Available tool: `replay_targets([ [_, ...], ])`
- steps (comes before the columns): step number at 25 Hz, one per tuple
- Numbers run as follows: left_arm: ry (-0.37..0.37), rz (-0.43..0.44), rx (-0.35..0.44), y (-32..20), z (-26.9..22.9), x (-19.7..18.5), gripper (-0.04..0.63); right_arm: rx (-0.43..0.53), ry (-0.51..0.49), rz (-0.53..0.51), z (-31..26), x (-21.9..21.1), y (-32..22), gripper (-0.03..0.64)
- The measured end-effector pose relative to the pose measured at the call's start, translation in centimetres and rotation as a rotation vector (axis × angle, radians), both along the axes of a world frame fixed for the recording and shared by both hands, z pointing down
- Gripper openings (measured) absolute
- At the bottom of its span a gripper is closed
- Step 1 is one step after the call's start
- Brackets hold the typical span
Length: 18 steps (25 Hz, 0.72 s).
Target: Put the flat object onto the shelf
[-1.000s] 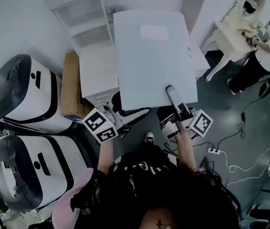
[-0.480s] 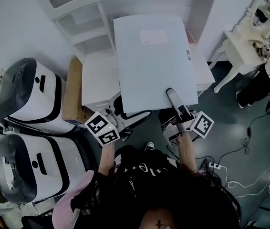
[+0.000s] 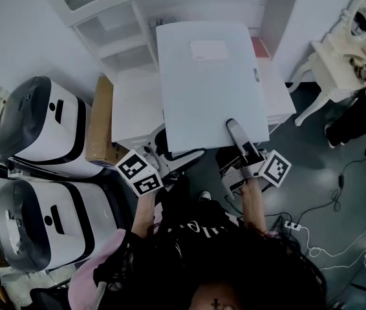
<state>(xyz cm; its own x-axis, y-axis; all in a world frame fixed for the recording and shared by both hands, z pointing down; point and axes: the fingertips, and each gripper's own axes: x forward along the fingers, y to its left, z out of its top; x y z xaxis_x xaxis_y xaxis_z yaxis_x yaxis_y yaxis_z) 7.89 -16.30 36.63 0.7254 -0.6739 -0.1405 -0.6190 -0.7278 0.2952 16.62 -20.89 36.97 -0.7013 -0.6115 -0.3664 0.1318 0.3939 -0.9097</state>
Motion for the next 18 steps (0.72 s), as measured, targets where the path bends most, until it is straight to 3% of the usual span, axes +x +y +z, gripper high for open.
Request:
replay_targets([
  [18,0.053,0.101,0.042,-12.1,-2.1,-2.3,0.472,0.024,0.044,0.096,-2.4,-1.9,-11.1,0.304],
])
